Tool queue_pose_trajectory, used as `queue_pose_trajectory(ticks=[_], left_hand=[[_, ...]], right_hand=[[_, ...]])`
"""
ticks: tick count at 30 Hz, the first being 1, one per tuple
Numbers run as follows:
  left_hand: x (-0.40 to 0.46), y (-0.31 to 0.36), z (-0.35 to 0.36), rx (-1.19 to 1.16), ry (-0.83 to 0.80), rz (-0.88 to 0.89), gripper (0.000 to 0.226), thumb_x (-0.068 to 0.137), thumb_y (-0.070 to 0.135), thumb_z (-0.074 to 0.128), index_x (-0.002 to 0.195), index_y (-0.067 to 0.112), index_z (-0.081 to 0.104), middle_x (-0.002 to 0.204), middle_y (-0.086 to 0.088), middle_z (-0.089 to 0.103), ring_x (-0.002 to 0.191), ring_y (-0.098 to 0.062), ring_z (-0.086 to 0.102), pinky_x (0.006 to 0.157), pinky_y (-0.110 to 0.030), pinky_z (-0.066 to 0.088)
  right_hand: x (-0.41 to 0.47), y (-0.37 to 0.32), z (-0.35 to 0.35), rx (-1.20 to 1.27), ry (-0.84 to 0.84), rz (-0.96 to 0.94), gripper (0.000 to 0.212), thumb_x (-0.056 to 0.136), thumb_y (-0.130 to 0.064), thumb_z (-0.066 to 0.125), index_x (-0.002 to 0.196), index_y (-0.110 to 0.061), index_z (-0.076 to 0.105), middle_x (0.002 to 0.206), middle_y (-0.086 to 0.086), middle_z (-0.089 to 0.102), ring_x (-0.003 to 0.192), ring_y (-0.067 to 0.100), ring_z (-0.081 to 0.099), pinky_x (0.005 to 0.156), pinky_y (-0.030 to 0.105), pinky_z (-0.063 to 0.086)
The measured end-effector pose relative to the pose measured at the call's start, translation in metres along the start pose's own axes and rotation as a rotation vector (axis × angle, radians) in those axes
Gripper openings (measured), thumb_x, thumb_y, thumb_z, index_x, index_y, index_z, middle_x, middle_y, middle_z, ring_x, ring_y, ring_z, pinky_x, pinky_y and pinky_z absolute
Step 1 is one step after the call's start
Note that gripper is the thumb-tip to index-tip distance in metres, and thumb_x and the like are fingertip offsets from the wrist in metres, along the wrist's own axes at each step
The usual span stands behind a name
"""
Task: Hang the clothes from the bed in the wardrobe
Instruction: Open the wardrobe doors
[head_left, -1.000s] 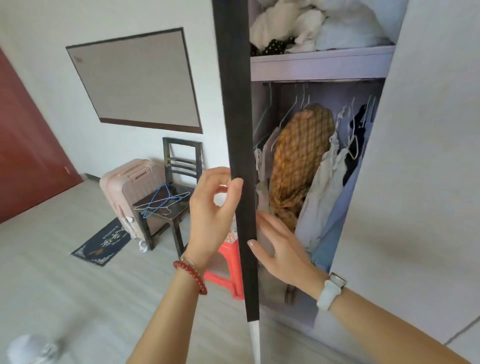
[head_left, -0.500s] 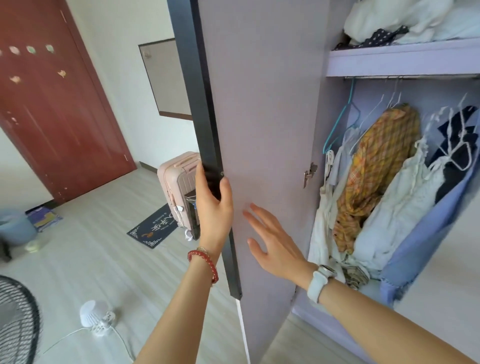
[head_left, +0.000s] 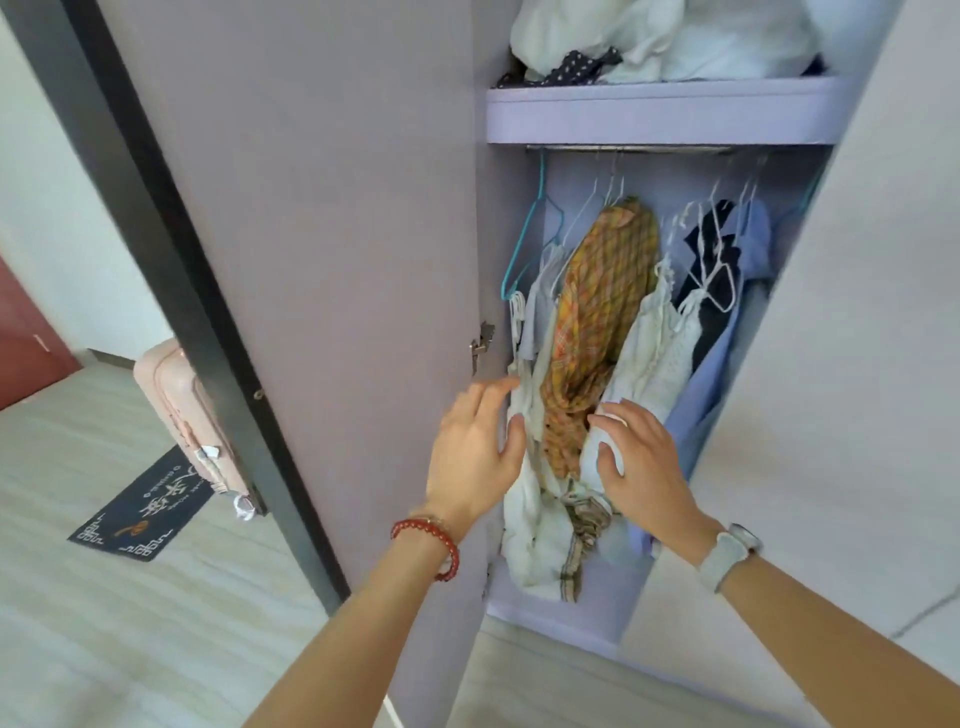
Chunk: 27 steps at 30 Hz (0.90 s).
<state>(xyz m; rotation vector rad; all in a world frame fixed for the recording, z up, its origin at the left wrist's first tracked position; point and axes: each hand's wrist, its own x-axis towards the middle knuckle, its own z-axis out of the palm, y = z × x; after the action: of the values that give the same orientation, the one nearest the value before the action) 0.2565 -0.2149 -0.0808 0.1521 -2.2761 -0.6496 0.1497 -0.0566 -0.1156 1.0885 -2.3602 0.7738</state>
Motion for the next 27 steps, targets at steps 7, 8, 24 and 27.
queue_pose_trajectory(ticks=[7,8,24,27], left_hand=[[0.093,0.038,0.122,-0.221,-0.324,0.011,0.047,0.092,0.025,0.051,0.136,0.017,0.036,0.130,-0.005,0.047,0.115,-0.019,0.049,0.095,-0.029,0.040],[0.107,0.050,0.138,-0.288,-0.369,0.009,0.054,0.092,0.025,0.052,0.140,0.018,0.030,0.135,-0.005,0.042,0.119,-0.017,0.045,0.098,-0.025,0.037],[0.156,0.141,0.195,-0.923,-0.723,-0.054,0.059,0.079,-0.013,0.049,0.116,0.033,0.044,0.116,-0.008,0.050,0.094,-0.010,0.053,0.077,-0.011,0.046],[0.126,0.142,0.176,-0.944,-0.817,-0.039,0.068,0.081,-0.009,0.050,0.136,0.029,0.034,0.125,-0.002,0.045,0.103,-0.004,0.051,0.085,-0.017,0.047]], right_hand=[[0.010,0.115,-0.068,-0.389,0.143,0.299,0.038,0.076,-0.008,0.045,0.109,0.000,0.063,0.123,0.026,0.054,0.118,0.046,0.047,0.094,0.068,0.031],[0.012,0.128,-0.076,-0.422,0.160,0.322,0.043,0.077,-0.012,0.040,0.113,-0.002,0.061,0.126,0.026,0.052,0.119,0.045,0.046,0.095,0.067,0.028],[-0.004,0.175,-0.089,-0.165,0.116,0.560,0.062,0.093,-0.022,0.046,0.145,-0.016,0.013,0.153,0.011,-0.009,0.140,0.028,0.013,0.109,0.029,0.023],[-0.028,0.145,-0.084,-0.080,0.166,0.579,0.064,0.093,-0.026,0.047,0.145,-0.017,0.011,0.154,0.007,-0.004,0.141,0.021,0.013,0.107,0.020,0.019]])
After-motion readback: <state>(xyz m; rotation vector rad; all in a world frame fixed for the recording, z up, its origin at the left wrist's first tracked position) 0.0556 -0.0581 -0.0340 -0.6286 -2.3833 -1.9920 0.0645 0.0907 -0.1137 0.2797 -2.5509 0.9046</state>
